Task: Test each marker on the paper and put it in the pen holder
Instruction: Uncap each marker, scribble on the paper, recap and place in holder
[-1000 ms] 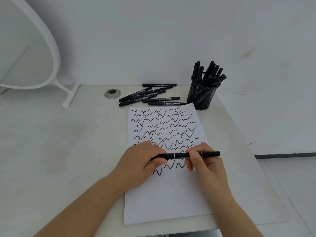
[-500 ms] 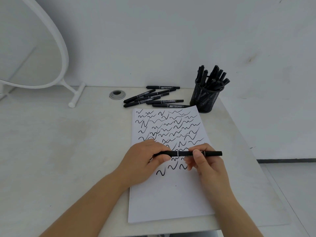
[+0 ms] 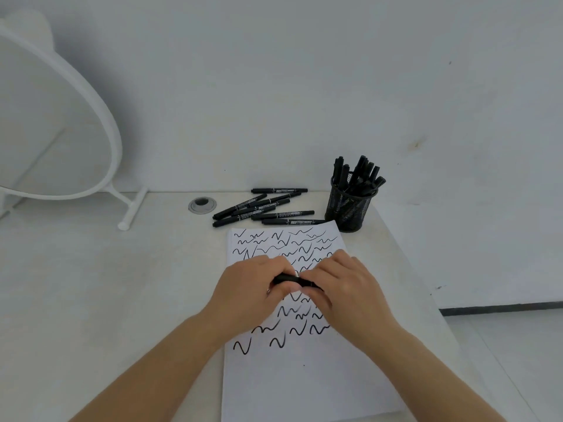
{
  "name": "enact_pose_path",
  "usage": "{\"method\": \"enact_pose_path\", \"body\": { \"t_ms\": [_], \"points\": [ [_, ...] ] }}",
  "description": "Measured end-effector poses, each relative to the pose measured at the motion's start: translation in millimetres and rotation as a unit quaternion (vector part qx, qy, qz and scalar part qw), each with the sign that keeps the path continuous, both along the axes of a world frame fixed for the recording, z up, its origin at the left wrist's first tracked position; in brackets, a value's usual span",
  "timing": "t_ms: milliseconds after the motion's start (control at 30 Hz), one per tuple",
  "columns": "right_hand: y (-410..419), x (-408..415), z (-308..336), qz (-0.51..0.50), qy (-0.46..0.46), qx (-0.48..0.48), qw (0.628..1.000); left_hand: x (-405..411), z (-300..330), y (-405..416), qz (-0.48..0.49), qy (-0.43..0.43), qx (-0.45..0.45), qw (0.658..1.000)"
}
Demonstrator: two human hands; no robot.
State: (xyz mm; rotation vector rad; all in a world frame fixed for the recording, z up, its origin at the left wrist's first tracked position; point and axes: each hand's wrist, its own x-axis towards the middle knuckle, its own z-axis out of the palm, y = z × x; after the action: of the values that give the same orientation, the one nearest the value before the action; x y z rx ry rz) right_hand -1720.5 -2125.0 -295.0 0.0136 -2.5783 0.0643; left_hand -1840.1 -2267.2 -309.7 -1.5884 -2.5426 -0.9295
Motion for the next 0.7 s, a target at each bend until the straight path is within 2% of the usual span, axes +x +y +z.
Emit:
{"method": "enact_pose_path", "body": {
  "t_ms": [100, 200, 267, 333, 400, 533, 600, 700],
  "points": [
    [4.0, -10.2, 4.8, 0.012, 0.003, -0.011, 1.000, -3.6, 7.6, 9.3, -0.002, 0.034, 0.012, 0.999],
    [13.8, -17.3, 15.6, 0.015, -0.009, -0.025, 1.000, -12.2, 19.5, 15.9, 0.004, -0.018, 0.034, 0.999],
    [23.0, -22.5, 29.3, -0.008, -0.028, -0.077, 0.997, -23.6, 24.5, 23.0, 0.022, -0.049, 0.042, 0.998],
    [38.5, -29.1, 45.6, -0.053, -0.021, -0.151, 0.987, -40.3, 25.5, 28.9, 0.048, -0.042, 0.028, 0.998],
    [59.4, -34.1, 61.1, -0.085, 0.047, -0.220, 0.971, -61.8, 23.1, 35.2, 0.074, -0.021, 0.002, 0.997],
    [88.2, -42.3, 93.3, -0.098, 0.237, -0.346, 0.902, -102.0, 14.1, 47.7, 0.099, 0.012, -0.057, 0.993],
    [98.8, -47.9, 100.6, -0.109, 0.280, -0.362, 0.882, -115.1, 8.7, 55.7, 0.096, 0.023, -0.075, 0.992],
    [112.0, -59.7, 97.1, -0.144, 0.283, -0.361, 0.877, -124.8, 0.3, 66.4, 0.094, 0.029, -0.092, 0.991]
  ]
}}
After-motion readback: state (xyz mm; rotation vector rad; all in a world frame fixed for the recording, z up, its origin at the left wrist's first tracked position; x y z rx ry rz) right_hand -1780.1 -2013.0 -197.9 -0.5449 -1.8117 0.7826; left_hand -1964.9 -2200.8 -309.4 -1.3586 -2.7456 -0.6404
